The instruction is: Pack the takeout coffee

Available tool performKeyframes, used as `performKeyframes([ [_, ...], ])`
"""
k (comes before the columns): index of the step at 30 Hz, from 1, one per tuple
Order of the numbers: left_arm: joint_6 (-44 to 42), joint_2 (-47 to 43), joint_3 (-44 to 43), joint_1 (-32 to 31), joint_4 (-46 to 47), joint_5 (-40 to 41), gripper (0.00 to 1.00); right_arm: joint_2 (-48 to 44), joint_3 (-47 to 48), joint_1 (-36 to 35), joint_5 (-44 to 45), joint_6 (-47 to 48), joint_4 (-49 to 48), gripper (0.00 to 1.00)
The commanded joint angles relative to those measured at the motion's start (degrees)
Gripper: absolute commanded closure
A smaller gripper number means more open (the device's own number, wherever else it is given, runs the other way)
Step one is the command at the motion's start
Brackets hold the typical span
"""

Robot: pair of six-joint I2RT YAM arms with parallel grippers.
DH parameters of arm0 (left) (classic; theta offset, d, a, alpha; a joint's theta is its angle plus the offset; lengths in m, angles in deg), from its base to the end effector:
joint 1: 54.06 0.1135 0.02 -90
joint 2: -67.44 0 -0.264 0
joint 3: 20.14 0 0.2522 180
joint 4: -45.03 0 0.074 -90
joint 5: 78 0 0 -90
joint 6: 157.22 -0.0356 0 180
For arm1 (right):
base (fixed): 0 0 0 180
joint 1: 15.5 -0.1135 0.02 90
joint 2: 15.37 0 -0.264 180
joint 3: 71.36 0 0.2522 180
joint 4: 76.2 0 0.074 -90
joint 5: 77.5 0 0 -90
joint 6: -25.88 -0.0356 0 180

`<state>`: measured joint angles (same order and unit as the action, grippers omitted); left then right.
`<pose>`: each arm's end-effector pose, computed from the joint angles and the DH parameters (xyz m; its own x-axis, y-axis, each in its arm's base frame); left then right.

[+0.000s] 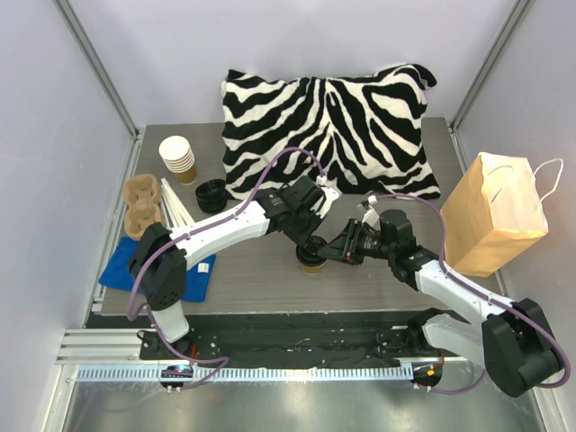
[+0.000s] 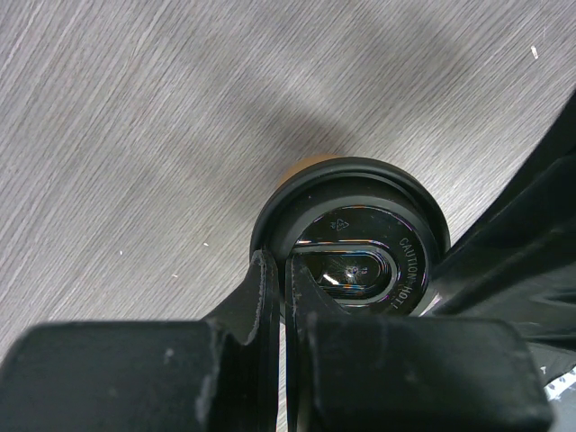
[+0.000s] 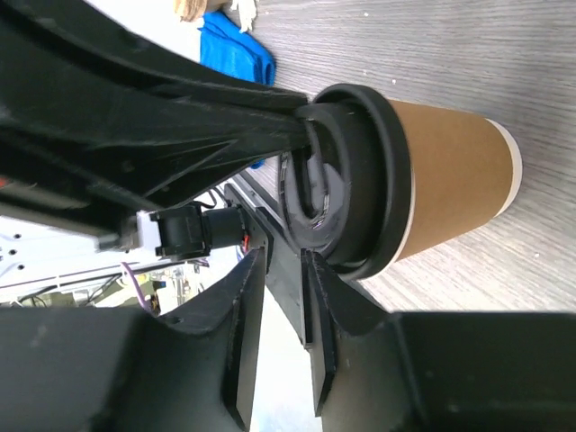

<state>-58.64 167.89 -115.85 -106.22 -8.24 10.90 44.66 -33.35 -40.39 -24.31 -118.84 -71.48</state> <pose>0.2309 -0.2984 0.2593 -0.6332 0.5720 -0.5214 0.7093 0.6985 -0.0951 0.1847 0.1092 0.2015 -0.9071 0.2997 -0.2957 -0.1418 0.4440 0.8847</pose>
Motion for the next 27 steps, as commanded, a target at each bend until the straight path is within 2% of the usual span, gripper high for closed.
performKeyframes([
  [1,0.0,1.5,-0.4,-0.2,-0.2,0.4,1.00,3.1,1.8,-0.9,-1.3,-1.0,-7.0,0.73],
  [13,-0.2,1.2,0.0,-0.3,-0.3,0.6,1.00,7.2,0.2,-1.3,-2.4,-7.2,-11.4,0.84],
  [21,-0.8,1.2,0.2,-0.2,-0.7,0.5,1.00,9.3,-2.3,-1.0,-1.5,-7.1,-7.9,0.89],
  [27,-1.2,0.6,0.6,-0.2,-0.9,0.0,1.00,12.6,-3.2,0.6,-1.3,-8.6,-5.6,0.98],
])
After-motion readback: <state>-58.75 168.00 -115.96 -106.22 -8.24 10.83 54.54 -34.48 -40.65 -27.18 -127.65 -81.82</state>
